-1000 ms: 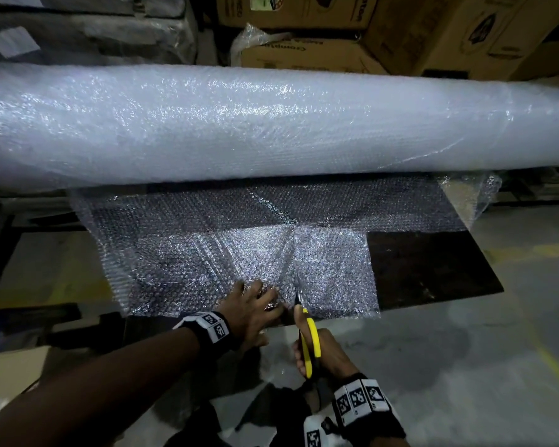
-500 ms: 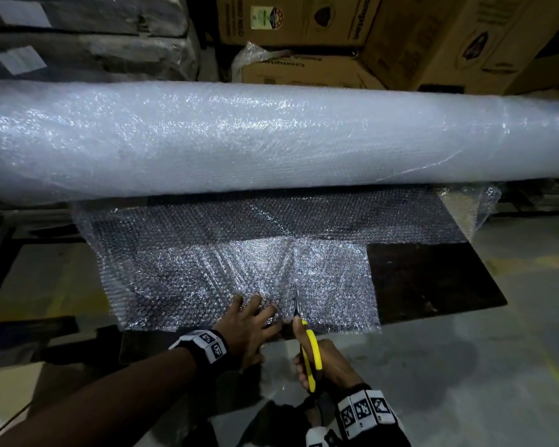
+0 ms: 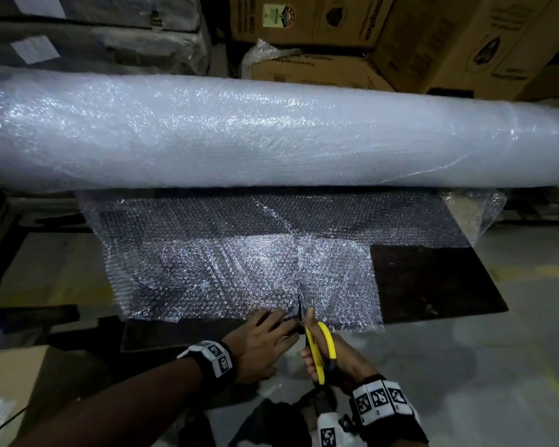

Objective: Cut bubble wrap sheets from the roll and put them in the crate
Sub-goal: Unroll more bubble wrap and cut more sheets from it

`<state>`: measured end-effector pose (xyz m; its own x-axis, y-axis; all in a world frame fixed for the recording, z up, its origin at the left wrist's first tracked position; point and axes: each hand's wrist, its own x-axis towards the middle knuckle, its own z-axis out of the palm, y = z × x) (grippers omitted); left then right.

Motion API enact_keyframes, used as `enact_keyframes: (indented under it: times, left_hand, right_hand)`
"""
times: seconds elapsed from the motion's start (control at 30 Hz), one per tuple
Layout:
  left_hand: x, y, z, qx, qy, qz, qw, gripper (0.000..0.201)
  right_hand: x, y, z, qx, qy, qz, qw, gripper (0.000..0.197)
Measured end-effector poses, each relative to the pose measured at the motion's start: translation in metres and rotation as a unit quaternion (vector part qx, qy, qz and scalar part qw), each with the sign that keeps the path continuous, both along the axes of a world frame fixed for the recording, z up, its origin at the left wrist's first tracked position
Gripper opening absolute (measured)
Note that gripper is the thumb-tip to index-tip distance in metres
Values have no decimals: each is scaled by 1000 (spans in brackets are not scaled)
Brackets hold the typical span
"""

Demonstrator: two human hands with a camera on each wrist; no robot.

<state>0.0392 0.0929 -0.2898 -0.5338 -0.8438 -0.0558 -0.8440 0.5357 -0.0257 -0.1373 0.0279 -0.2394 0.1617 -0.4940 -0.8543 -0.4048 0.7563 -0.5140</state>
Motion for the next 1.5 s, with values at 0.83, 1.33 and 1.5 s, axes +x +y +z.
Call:
enact_keyframes:
  times: [0.83,1.33,1.5]
  left_hand:
    - [-13,-16,-10,-65,49,99,992,64]
    - [-11,-6,-8,-64,82,87,991,57]
    - [-10,-6,-10,-67,67,80,992,57]
  right_hand:
    - [-15,6,-7,1,-47,43,998,78]
    - [2,4,-12,-54,-2,18,998,79]
    - [-2,2,-8,-66,1,22,998,76]
